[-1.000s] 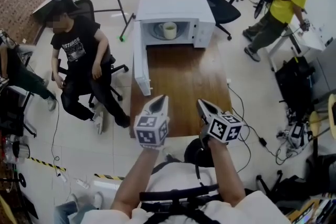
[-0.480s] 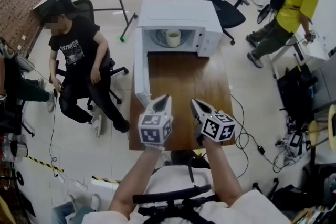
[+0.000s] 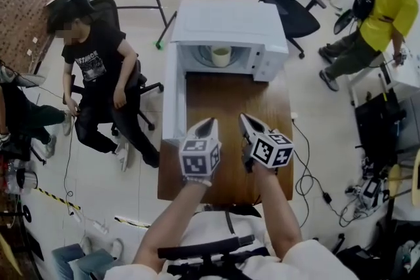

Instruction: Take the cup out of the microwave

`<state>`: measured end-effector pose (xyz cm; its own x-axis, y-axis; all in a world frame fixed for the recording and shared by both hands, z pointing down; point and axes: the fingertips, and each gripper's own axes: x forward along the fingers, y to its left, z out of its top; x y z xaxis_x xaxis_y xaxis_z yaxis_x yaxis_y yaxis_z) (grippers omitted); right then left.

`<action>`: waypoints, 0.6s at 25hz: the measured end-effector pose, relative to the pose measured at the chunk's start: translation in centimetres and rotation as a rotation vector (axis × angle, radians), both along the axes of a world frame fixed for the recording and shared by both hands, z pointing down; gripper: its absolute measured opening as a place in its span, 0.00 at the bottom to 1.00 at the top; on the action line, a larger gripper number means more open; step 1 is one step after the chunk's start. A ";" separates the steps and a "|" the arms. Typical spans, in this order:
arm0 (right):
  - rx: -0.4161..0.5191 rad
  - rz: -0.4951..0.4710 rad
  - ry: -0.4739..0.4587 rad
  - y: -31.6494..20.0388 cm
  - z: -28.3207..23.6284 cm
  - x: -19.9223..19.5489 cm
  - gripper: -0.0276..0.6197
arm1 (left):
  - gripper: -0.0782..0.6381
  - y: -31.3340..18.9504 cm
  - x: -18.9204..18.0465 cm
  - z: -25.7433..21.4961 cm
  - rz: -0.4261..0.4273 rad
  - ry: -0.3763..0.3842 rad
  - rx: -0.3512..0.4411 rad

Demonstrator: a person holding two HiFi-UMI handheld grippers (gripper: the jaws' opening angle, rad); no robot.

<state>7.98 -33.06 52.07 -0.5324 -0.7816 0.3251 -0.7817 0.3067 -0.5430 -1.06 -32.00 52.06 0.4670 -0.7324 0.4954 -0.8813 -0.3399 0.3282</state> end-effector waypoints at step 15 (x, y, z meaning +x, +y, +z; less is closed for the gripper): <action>0.048 -0.076 0.097 -16.3 4.4 -1.1 0.36 | 0.11 -9.8 0.7 4.1 -0.072 -0.028 -0.074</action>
